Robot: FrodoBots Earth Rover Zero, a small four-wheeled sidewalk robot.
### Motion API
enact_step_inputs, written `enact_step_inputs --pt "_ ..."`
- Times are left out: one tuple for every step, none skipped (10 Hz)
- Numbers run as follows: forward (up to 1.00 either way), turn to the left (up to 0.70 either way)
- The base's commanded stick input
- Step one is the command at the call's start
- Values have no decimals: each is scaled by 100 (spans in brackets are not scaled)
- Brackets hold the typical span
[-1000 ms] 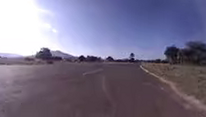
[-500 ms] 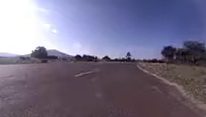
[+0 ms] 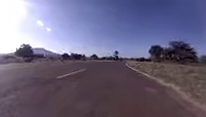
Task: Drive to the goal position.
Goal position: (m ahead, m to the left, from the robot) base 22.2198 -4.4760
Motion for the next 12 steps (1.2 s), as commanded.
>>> enact_step_inputs --pt "100 -28" --pt "100 -8" --pt "100 0" --pt "100 0" --pt "100 0" --pt "100 0" --pt "100 0" --pt "100 0" --pt "100 0" --pt "100 0" --pt "100 -27" --pt "100 -40"
